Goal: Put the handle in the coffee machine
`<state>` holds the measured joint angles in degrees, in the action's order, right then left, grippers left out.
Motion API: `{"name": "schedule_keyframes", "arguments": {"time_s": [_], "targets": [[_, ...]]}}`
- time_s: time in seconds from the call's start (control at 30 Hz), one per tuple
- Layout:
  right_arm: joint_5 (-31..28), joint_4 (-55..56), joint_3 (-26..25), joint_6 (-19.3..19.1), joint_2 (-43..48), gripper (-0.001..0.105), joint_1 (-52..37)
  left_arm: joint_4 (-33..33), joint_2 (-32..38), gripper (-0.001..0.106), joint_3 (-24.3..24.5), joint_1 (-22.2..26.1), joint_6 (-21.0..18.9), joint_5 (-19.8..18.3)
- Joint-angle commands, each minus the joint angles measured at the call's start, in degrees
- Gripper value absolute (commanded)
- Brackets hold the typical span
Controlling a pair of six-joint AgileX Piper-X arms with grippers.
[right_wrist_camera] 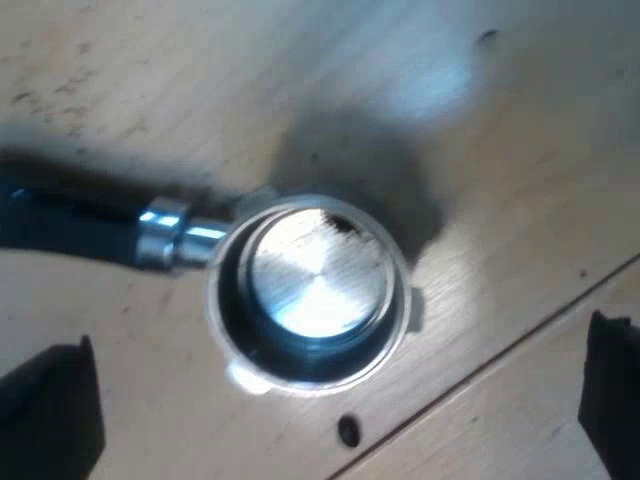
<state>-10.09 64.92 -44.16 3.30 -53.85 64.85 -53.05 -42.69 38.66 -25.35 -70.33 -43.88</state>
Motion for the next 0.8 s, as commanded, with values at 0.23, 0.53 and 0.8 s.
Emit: {"name": "schedule_keyframes", "arguments": {"time_s": [0.23,0.53,0.8], "targets": [[0.08,-10.66,6.74,2.15,-0.14,0.099,0.09,0.63,0.09,0.081,0.34,-6.35,-0.01,-1.11],[1.66,-15.14,8.72,-1.10,-2.73,0.089,0.09,0.63,0.09,0.081,0.34,-7.57,-0.13,-1.11],[1.21,-18.78,8.72,-4.74,-8.76,0.089,-0.02,0.63,0.09,0.081,0.34,-7.57,-0.53,-1.11]]}}
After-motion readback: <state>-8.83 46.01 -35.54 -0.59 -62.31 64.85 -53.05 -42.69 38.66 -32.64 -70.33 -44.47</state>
